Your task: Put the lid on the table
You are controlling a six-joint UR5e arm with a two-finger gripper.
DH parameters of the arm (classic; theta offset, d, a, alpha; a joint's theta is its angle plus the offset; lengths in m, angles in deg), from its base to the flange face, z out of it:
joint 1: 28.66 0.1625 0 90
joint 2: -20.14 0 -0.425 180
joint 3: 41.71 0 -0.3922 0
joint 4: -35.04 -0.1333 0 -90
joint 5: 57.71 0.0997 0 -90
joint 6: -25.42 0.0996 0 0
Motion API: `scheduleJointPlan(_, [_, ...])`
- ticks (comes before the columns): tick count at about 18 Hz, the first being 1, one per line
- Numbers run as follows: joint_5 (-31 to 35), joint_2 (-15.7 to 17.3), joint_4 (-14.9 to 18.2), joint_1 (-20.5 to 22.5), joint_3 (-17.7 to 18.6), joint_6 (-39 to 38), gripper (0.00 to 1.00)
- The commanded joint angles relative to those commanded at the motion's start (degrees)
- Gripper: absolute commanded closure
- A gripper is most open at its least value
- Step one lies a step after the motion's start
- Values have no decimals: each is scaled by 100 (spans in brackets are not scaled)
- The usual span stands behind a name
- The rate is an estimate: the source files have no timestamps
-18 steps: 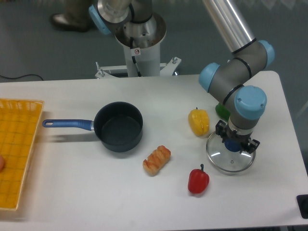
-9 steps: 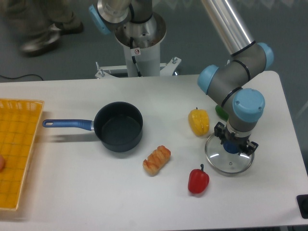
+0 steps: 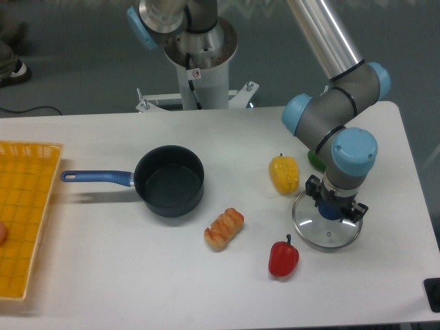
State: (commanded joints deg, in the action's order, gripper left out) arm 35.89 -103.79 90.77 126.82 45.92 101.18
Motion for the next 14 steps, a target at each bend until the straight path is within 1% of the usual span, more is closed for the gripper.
scheduleJointPlan(7, [70, -9, 0, -27, 17, -17, 51])
scheduleJointPlan(10, [79, -18, 0, -36, 18, -17, 48])
scheduleJointPlan(14, [79, -26, 0, -44, 18, -17, 48])
